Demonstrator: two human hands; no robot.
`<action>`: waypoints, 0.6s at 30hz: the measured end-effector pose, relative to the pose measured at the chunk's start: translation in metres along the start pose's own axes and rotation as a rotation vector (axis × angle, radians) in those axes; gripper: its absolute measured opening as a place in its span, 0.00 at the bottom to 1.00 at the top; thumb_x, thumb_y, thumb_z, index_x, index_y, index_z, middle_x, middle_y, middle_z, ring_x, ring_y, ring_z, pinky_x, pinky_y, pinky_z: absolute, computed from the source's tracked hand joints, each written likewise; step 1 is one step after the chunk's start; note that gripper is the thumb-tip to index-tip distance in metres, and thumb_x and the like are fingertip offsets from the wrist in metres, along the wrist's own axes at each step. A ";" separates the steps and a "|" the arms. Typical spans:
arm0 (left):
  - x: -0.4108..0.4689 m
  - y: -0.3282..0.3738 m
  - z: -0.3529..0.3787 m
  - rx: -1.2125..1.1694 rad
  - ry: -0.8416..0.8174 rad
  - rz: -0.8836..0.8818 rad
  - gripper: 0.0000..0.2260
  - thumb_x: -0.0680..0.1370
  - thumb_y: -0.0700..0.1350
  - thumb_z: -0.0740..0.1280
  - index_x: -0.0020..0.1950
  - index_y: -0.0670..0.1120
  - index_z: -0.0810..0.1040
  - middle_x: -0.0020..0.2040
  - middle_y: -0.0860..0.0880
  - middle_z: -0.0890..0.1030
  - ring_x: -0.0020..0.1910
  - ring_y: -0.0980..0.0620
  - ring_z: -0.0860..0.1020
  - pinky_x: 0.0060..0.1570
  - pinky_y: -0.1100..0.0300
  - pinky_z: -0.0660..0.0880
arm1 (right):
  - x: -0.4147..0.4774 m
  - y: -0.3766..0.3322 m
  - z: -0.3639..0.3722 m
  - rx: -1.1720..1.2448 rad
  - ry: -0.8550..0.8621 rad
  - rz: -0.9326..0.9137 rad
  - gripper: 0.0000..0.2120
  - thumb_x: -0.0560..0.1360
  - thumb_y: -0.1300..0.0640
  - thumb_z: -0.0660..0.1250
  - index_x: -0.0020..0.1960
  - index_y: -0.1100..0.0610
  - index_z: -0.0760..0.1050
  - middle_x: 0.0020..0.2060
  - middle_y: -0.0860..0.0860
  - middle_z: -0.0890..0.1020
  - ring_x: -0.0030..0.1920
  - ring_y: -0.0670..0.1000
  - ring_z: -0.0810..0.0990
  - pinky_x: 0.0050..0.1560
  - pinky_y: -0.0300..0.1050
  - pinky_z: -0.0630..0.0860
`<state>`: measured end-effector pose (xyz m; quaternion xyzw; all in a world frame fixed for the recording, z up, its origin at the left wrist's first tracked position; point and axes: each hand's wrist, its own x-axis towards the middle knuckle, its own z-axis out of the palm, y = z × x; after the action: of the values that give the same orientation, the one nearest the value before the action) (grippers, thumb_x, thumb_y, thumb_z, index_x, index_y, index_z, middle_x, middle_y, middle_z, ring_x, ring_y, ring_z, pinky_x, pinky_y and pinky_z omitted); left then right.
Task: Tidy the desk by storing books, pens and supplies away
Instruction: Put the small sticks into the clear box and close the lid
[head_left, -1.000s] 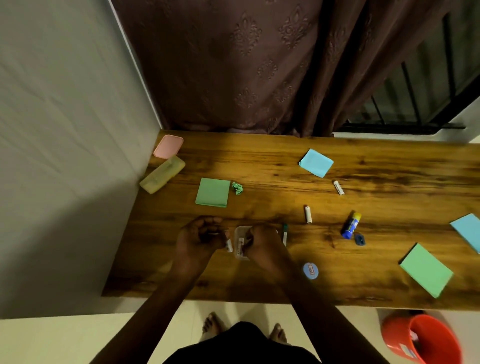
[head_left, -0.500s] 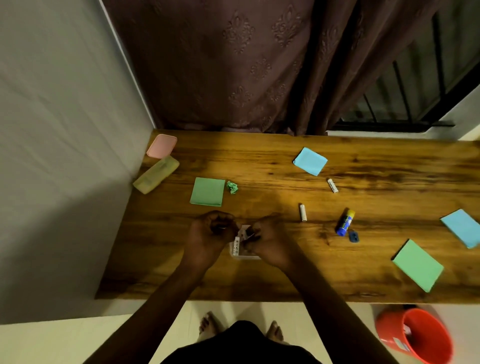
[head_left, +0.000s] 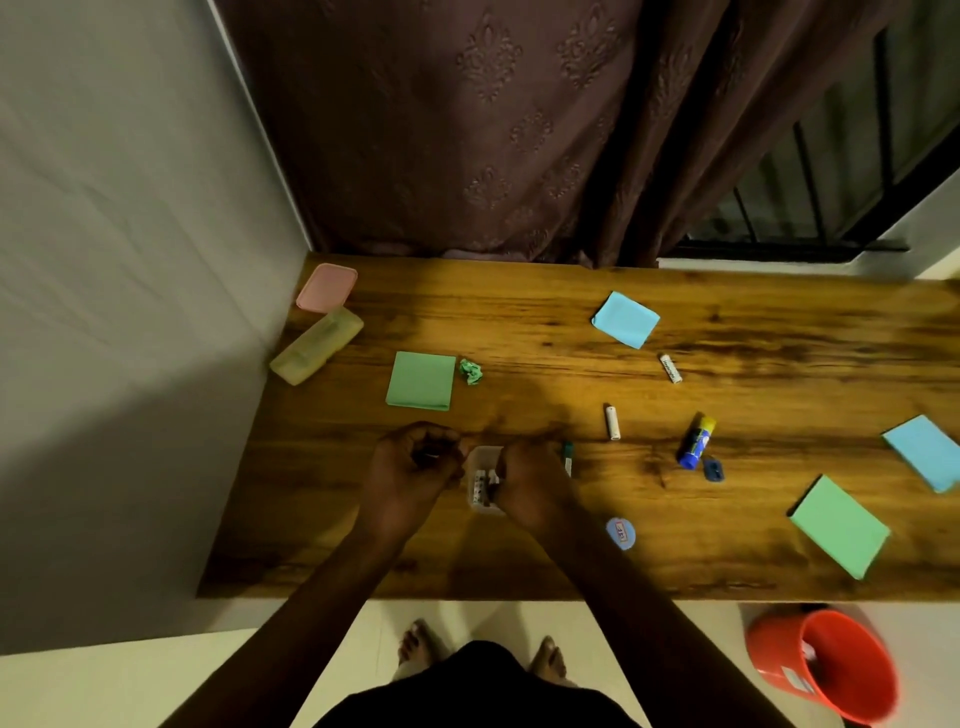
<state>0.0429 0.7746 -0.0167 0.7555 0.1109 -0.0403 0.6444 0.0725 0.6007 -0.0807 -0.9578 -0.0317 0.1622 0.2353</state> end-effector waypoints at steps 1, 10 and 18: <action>0.002 0.000 0.000 0.005 -0.003 0.002 0.04 0.76 0.39 0.74 0.50 0.46 0.84 0.42 0.48 0.87 0.39 0.47 0.86 0.45 0.46 0.84 | -0.002 -0.006 -0.010 -0.012 -0.007 0.002 0.15 0.73 0.51 0.75 0.58 0.53 0.83 0.54 0.52 0.85 0.57 0.56 0.83 0.58 0.50 0.80; 0.031 0.020 0.019 0.004 -0.067 0.041 0.05 0.77 0.37 0.72 0.51 0.45 0.83 0.42 0.47 0.86 0.39 0.46 0.86 0.46 0.44 0.84 | -0.031 0.000 -0.081 0.458 0.036 0.015 0.06 0.68 0.64 0.76 0.42 0.55 0.87 0.38 0.50 0.88 0.38 0.48 0.87 0.44 0.52 0.86; 0.050 0.035 0.075 0.107 -0.176 0.055 0.04 0.76 0.40 0.75 0.49 0.46 0.85 0.42 0.49 0.86 0.38 0.49 0.86 0.45 0.44 0.84 | -0.039 0.047 -0.123 0.534 0.124 0.013 0.06 0.73 0.63 0.76 0.44 0.53 0.87 0.37 0.49 0.88 0.37 0.48 0.88 0.43 0.46 0.86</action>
<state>0.1054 0.7014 -0.0056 0.7852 0.0307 -0.0948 0.6112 0.0750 0.4989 0.0121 -0.8701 0.0326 0.1074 0.4799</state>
